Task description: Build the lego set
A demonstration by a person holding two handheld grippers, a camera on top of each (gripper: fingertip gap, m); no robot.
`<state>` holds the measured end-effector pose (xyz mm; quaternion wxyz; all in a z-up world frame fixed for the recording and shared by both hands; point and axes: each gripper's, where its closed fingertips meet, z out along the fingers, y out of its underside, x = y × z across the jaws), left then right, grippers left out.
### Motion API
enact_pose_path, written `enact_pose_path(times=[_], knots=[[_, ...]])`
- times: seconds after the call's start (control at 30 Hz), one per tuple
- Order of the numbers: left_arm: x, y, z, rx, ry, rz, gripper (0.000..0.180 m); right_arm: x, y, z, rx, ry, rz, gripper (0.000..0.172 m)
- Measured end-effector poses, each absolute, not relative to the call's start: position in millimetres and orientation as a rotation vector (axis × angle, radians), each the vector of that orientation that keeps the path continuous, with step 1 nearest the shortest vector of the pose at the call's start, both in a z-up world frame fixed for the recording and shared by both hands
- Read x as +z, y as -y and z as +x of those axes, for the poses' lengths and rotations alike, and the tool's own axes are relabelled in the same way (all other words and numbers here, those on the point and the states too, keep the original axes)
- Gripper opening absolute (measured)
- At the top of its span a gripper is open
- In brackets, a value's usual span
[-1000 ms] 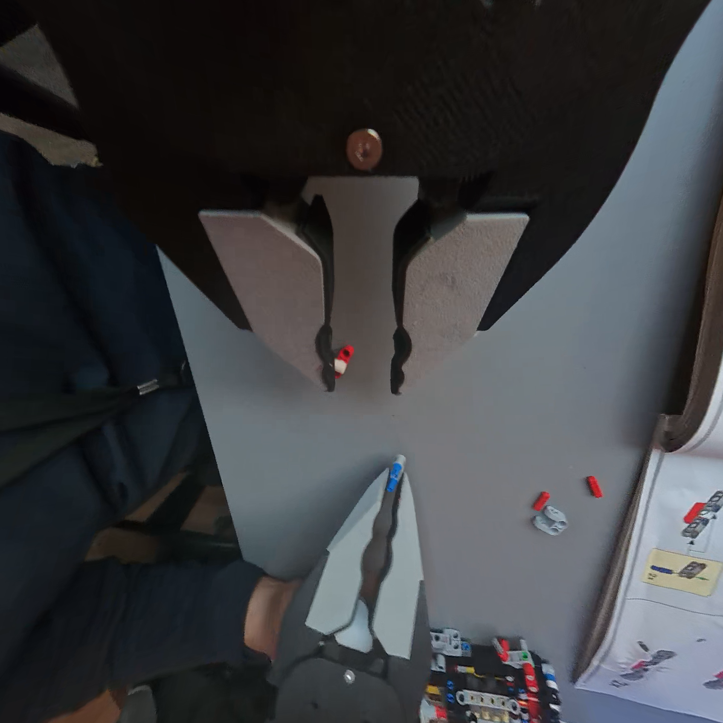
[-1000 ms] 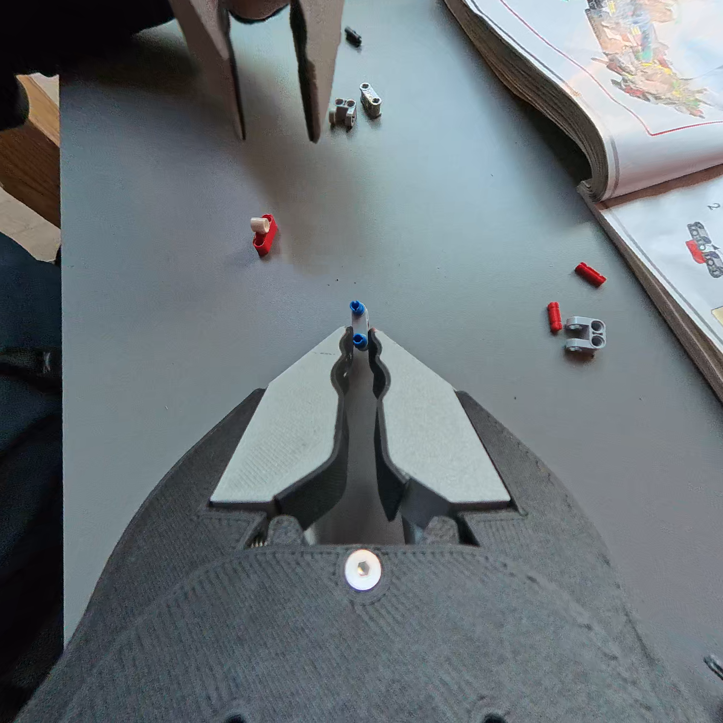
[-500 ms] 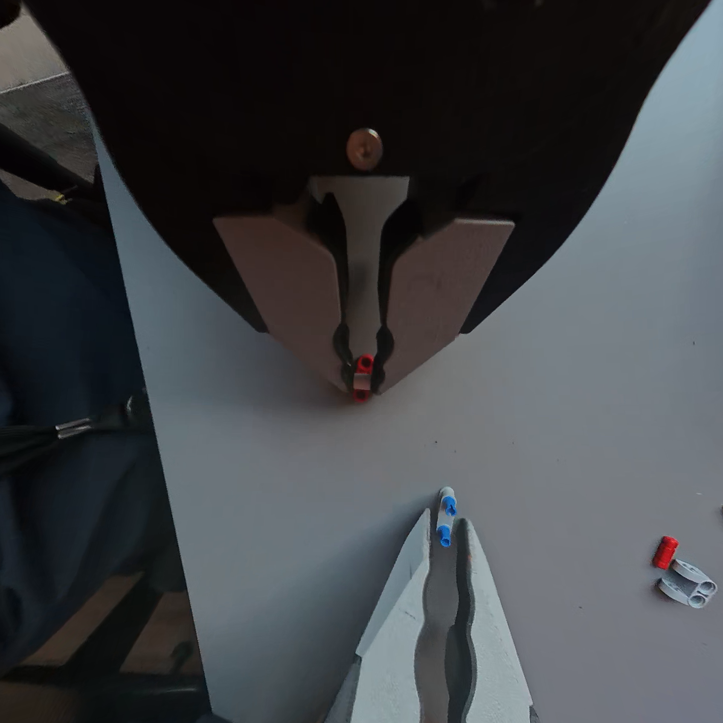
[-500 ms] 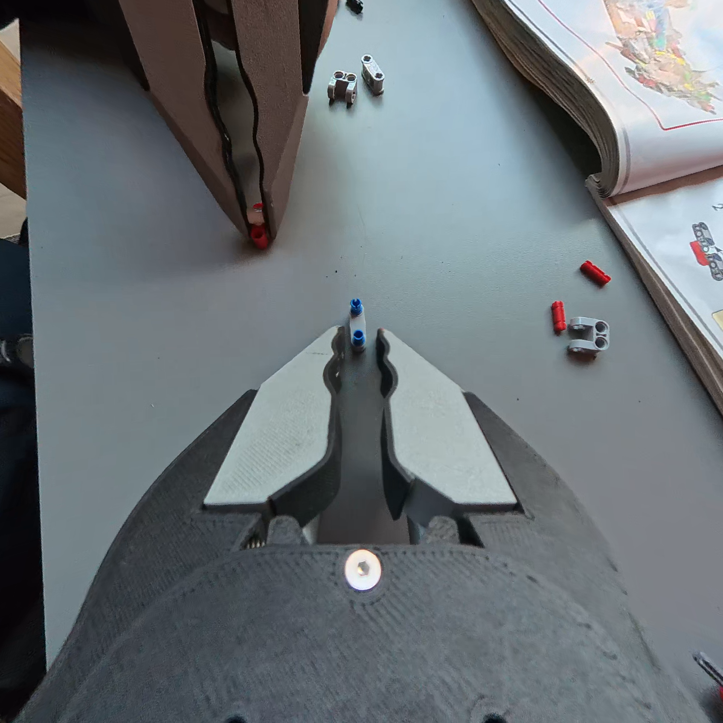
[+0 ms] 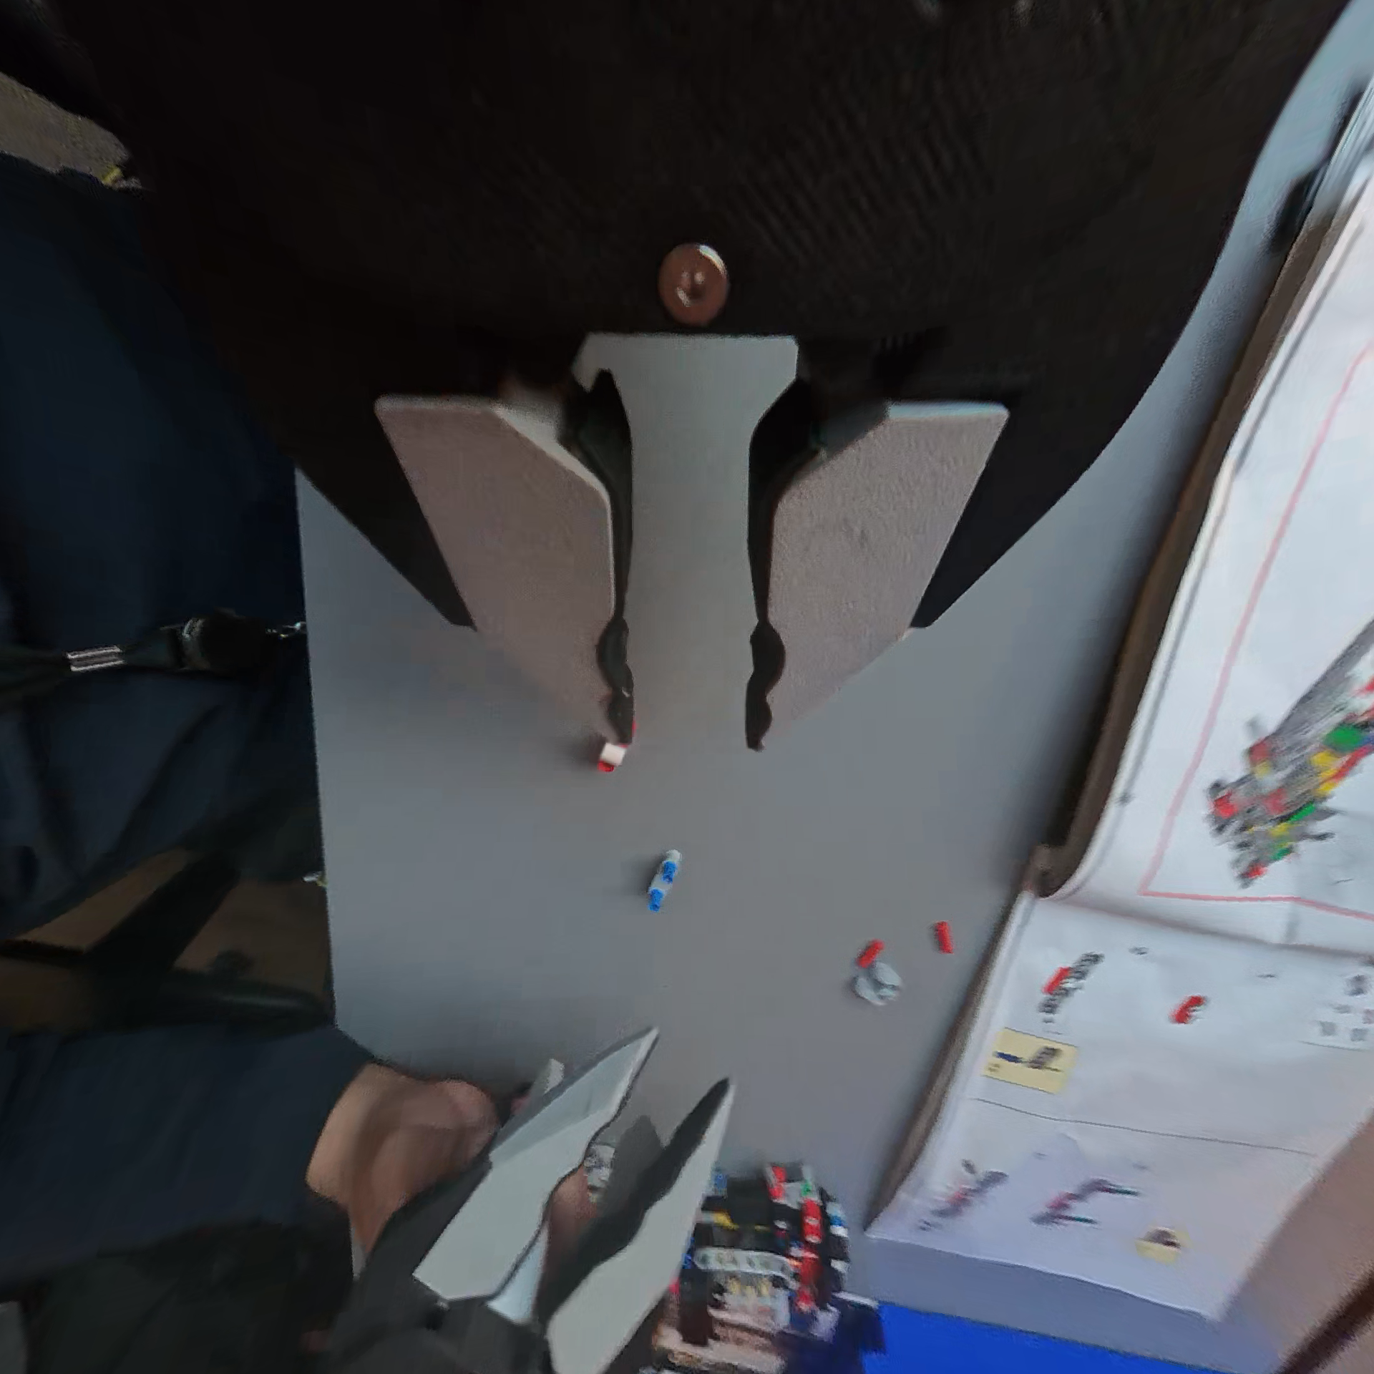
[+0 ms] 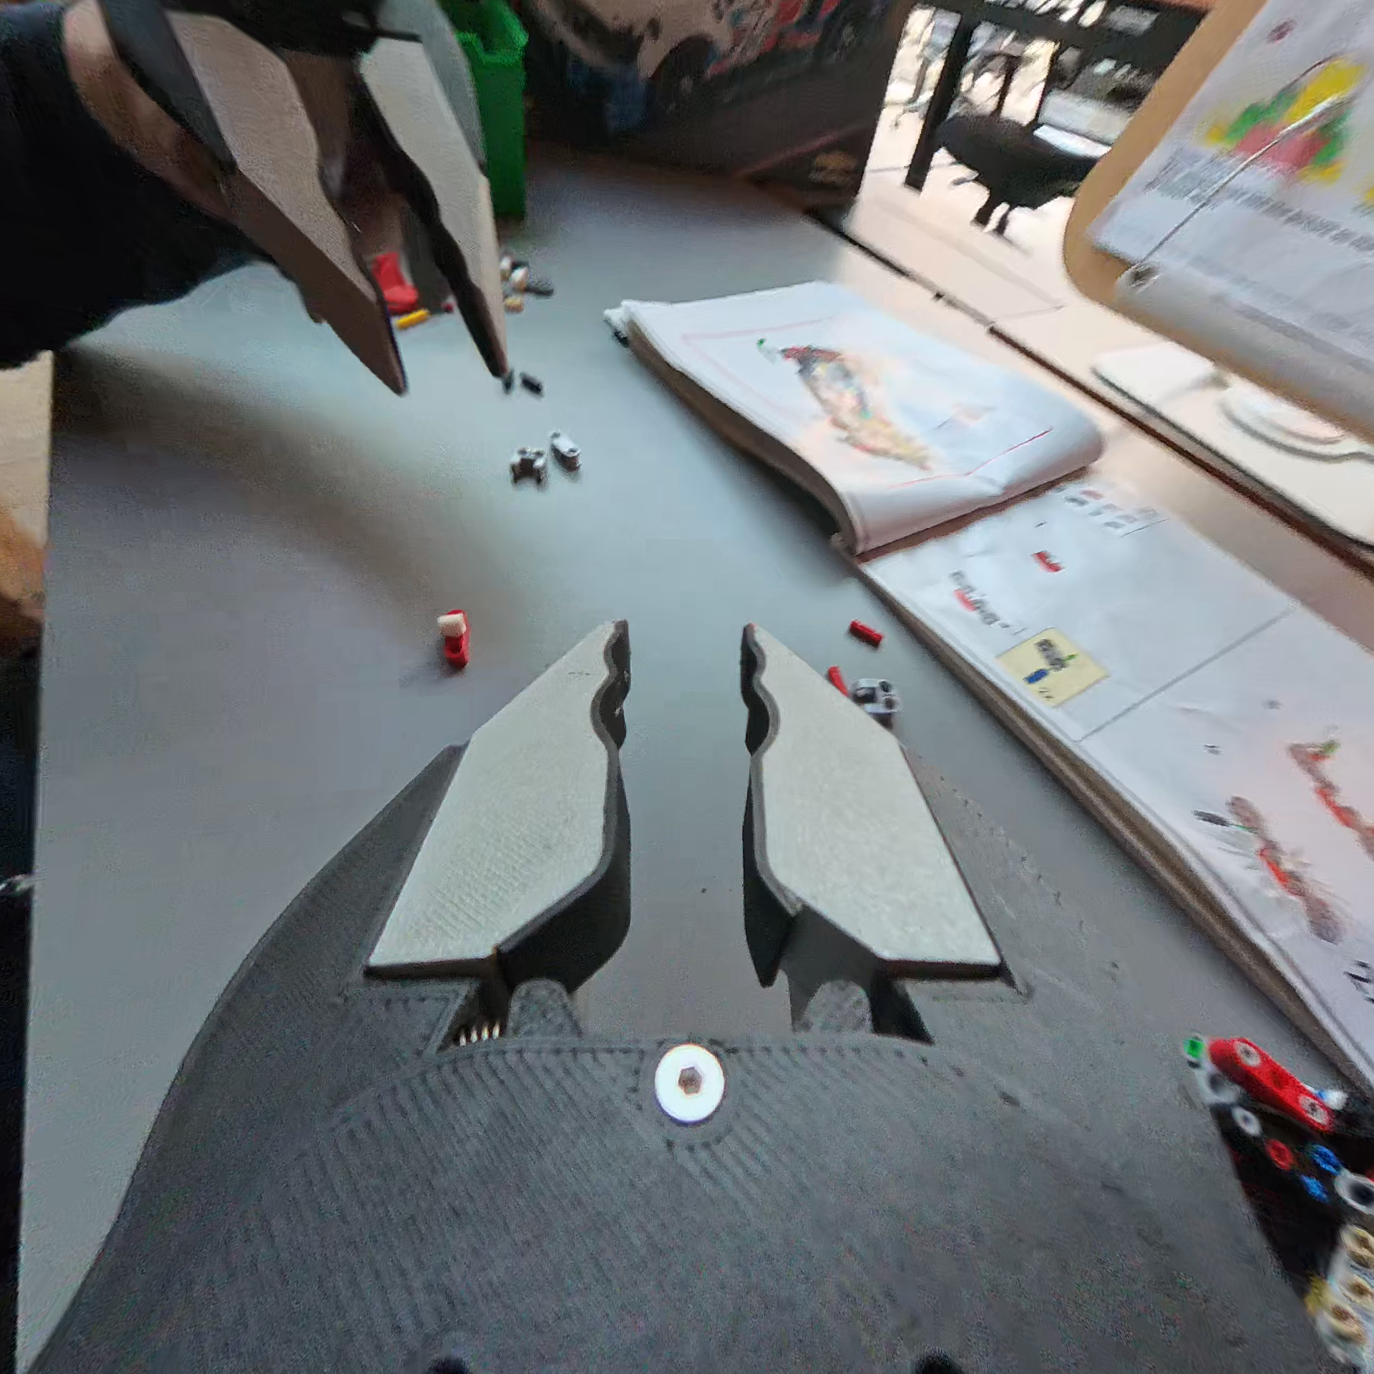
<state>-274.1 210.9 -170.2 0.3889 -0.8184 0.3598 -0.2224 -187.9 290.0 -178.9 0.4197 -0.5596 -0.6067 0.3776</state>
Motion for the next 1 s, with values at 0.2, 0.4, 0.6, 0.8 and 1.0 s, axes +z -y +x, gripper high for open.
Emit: enact_pose_path(times=[0.2, 0.4, 0.6, 0.8, 1.0], knots=[[-152, -172, -328, -0.457, -0.631, -2.064, 0.027, -159, -316, -179, 0.807, 1.318, -1.389, 0.028], [-189, -143, -348, -0.377, -0.515, -2.144, 0.027, -165, -317, -182, 0.805, 1.319, -1.408, 0.027], [-203, -143, -360, -0.314, -0.481, -2.210, 0.024, -173, -317, -185, 0.771, 1.351, -1.424, 0.025], [-210, -152, -368, -0.330, -0.420, -2.243, 0.023, -175, -319, -185, 0.790, 1.338, -1.443, 0.024], [-209, -176, -369, -0.293, -0.465, -2.241, 0.017, -176, -315, -187, 0.810, 1.361, -1.435, 0.023]])
